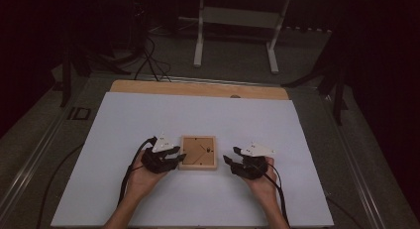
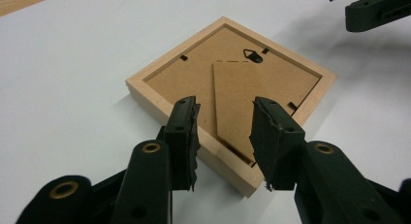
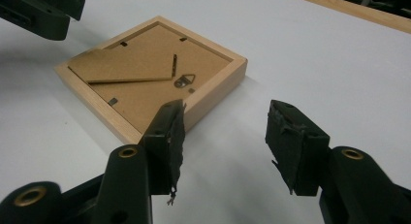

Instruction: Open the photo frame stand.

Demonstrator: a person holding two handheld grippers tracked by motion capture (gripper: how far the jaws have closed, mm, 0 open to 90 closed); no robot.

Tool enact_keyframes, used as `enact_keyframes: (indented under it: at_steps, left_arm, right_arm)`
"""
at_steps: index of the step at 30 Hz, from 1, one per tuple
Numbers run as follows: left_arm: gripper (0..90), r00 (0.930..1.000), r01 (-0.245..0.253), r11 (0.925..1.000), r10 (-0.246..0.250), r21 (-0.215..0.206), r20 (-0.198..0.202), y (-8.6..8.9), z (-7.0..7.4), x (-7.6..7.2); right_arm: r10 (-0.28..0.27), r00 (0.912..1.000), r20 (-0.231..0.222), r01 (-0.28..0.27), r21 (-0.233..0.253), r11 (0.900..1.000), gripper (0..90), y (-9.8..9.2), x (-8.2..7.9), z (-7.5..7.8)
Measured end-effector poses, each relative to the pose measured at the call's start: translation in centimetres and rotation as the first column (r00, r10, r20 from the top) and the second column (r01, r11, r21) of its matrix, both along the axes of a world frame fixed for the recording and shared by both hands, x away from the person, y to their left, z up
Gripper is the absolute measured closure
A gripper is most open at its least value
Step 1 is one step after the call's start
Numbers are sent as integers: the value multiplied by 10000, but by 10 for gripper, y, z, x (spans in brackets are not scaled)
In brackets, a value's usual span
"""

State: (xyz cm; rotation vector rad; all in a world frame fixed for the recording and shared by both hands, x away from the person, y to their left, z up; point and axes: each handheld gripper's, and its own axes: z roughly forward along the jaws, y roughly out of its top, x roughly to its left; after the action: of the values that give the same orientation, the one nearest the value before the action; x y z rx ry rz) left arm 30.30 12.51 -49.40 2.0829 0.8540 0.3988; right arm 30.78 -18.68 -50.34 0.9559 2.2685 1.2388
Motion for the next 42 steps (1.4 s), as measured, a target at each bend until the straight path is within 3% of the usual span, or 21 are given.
enact_keyframes:
  at_steps: [21,42]
  left_arm:
    - [538,9998,40,9998,-44,171,195,-18,-1,5]
    - [517,9996,139,9980,-124,609,-239,-30,-10,15]
  right_arm:
    - [55,9999,-131,-54,65,10000,474,4,1,-4]
    - [130,9997,-182,-130,20,9999,470,5,1,-6]
